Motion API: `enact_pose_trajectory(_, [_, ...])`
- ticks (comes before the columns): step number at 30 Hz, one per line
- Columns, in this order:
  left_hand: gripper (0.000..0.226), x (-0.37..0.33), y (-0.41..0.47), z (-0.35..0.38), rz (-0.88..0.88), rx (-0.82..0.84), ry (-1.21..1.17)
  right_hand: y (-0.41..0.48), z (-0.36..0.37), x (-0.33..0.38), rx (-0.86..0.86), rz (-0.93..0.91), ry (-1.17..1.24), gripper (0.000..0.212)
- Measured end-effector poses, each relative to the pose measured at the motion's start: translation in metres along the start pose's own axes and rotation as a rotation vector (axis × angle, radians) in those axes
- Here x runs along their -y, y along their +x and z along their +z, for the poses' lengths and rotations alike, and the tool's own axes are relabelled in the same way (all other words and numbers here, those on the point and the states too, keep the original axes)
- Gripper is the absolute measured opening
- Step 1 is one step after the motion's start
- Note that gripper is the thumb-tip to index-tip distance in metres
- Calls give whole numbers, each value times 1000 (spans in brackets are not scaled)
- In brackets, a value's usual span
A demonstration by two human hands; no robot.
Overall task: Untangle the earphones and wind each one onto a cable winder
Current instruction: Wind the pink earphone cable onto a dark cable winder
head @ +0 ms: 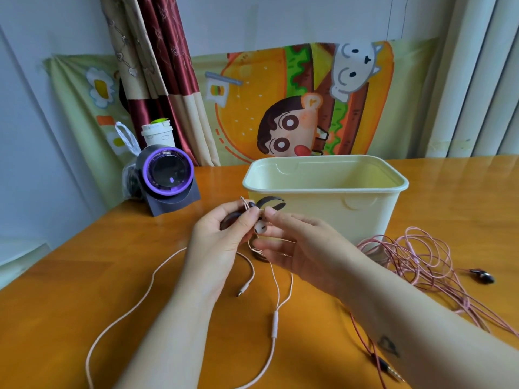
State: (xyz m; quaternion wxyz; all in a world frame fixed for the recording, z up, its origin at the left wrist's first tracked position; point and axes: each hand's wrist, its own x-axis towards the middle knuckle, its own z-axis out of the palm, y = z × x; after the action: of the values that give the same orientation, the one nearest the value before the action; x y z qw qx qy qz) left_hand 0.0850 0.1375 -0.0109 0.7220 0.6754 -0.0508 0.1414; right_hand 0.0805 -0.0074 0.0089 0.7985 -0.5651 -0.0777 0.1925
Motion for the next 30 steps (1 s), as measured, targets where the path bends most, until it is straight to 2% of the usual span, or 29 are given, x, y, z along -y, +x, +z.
enact_pose_trajectory(2, [38, 0, -1, 0, 30, -7, 31, 0, 1, 0, -9, 28, 92, 20])
enact_pose_trajectory(7, [35, 2, 0, 1, 46, -34, 71, 0, 2, 1, -7, 81, 223, 19])
enact_pose_trajectory(10, [36, 4, 1, 2, -30, -33, -52, 1, 3, 0, 2, 75, 285, 11])
enact_pose_trajectory(17, [40, 4, -1, 8, -162, -2, -348, 6, -1, -7, -41, 34, 280, 8])
enact_pose_trajectory(23, [37, 5, -3, 12, -133, -7, -205, 6, -1, -8, -47, 46, 226, 7])
enact_pose_trajectory(26, [41, 4, -4, 10, -128, 10, -143, 4, -2, -6, -31, 54, 200, 15])
enact_pose_trajectory(30, [41, 4, -5, 8, -96, 26, -58, 5, -5, -7, -50, 35, 138, 11])
